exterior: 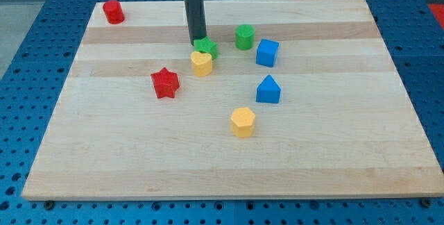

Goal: Slightly push the green star towards bottom

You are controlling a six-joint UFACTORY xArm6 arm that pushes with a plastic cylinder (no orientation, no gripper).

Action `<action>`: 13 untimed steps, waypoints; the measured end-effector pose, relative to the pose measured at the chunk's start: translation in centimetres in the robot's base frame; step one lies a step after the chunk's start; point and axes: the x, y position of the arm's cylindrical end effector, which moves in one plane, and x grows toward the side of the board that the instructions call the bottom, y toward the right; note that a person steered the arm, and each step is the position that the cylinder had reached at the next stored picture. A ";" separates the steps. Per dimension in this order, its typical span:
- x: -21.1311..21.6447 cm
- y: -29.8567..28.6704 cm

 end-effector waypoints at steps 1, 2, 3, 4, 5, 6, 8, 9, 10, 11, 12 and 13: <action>0.0 0.0; 0.0 -1.5; 0.3 -2.4; 1.7 -2.2; 1.9 -1.9; 1.3 -1.9; -1.6 -1.9; -3.3 -1.7; -6.5 -1.0; -8.5 1.2; -10.3 4.5; -10.3 8.4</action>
